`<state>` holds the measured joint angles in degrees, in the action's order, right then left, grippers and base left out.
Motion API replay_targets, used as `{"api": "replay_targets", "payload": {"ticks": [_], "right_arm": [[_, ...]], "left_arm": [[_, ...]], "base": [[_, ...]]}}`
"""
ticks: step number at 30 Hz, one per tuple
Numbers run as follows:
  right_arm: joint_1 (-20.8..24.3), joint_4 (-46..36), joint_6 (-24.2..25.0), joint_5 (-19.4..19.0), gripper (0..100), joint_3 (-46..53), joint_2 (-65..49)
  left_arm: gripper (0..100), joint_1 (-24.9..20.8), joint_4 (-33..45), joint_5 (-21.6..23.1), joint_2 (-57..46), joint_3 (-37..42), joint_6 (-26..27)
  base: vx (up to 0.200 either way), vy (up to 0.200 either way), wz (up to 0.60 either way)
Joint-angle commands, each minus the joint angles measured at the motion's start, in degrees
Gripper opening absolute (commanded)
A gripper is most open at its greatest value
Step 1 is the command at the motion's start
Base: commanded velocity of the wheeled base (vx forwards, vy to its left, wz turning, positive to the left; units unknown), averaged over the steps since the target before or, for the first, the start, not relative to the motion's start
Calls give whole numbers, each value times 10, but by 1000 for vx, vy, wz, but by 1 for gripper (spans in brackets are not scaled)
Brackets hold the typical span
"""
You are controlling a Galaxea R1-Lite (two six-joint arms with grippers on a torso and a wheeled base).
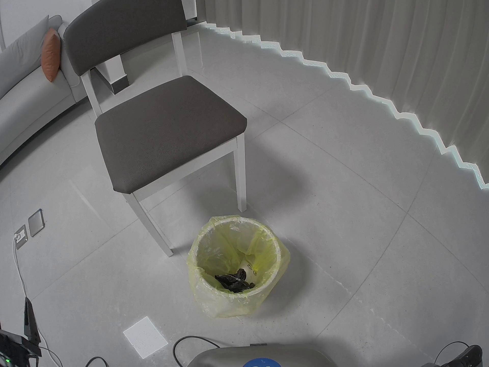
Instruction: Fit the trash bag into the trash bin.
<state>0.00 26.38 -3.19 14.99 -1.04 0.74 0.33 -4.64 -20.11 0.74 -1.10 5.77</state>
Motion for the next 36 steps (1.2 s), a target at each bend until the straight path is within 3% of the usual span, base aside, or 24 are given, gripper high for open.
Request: {"api": "replay_targets", "payload": {"ticks": [1,5,10,19,24,29,31,36], "right_arm": [[0,-39,10,15,100,10,-4],[1,-144,50,22,100,10,-4],[1,-216,86,22,100,10,-4],[1,-224,110,18,100,10,-5],[1,-224,121,-17,100,10,-5],[1,-224,120,-23,100,10,-5],[1,-224,115,-52,100,10,-5],[1,-222,111,-91,100,10,-5]], "left_arm": [[100,-1,10,12,-7,11,-3],[100,0,10,22,-7,11,5],[100,-1,11,37,-7,11,-2],[100,-1,13,41,-7,11,-40],[100,-1,17,93,-7,9,-40],[100,-1,37,134,-7,3,-43],[100,-1,58,167,-7,-5,-51],[100,-1,64,180,-7,-7,-44]], "base": [[0,0,0],[0,0,0],[0,0,0],[0,0,0],[0,0,0],[0,0,0],[0,0,0],[0,0,0]]}}
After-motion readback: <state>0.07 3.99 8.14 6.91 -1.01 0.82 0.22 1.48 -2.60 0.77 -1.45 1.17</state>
